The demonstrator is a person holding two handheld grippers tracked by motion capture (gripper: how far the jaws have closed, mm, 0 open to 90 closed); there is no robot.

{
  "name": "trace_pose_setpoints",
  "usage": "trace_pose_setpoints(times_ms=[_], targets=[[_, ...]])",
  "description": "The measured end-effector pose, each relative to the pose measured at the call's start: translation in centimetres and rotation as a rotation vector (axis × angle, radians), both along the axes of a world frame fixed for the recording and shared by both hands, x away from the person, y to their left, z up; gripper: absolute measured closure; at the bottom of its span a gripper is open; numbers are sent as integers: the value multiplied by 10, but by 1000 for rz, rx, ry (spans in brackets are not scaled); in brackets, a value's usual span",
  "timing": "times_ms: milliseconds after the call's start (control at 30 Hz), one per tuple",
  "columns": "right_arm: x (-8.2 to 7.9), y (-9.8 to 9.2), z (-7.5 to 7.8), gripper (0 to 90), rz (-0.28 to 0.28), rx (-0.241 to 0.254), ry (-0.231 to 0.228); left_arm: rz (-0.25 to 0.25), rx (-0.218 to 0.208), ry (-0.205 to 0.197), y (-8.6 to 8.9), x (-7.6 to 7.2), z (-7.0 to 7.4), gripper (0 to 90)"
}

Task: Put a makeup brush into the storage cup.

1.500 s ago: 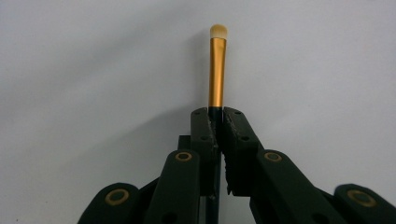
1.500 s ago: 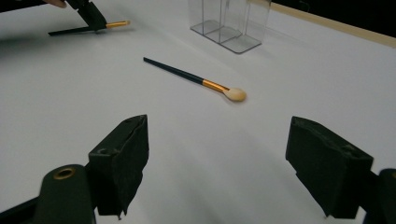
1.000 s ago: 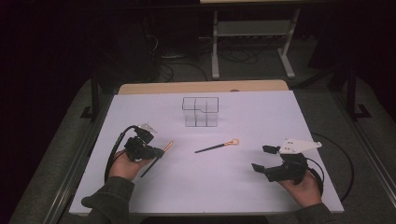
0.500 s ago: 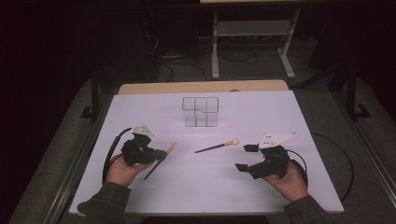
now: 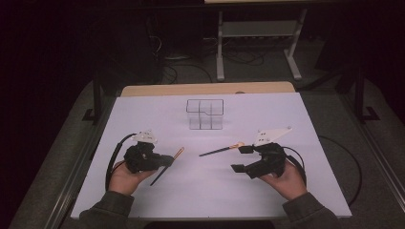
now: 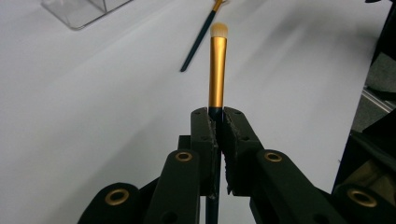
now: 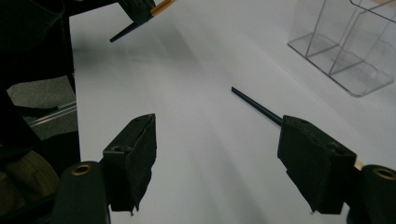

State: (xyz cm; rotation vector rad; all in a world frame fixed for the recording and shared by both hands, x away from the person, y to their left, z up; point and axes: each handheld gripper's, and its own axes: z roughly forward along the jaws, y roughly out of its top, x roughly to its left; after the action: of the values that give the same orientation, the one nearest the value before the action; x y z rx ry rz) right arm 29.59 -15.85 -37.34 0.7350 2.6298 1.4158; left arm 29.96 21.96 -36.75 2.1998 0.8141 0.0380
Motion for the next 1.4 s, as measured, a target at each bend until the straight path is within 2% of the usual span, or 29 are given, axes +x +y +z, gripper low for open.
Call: trace_pose_setpoints(times_ms=[267, 467, 733, 767, 900, 967, 1400], targets=[[6, 18, 6, 277, 51, -2, 12, -44, -8, -18, -7, -5, 1, 834], [8, 26, 11, 287, 72, 0, 11, -73, -32, -27, -13, -10, 3, 834], [11, 39, 17, 297, 111, 3, 21, -117, -40, -50, -19, -13, 7, 834], [11, 41, 18, 299, 112, 2, 23, -114, -48, -43, -20, -14, 8, 835], [13, 45, 21, 303, 129, 8, 29, -139, -49, -69, -24, -16, 11, 835], [14, 47, 23, 305, 138, 10, 27, -144, -60, -69, -26, -17, 12, 835], [18, 67, 31, 359, 216, 25, 44, -195, -66, -106, -40, -23, 20, 835]])
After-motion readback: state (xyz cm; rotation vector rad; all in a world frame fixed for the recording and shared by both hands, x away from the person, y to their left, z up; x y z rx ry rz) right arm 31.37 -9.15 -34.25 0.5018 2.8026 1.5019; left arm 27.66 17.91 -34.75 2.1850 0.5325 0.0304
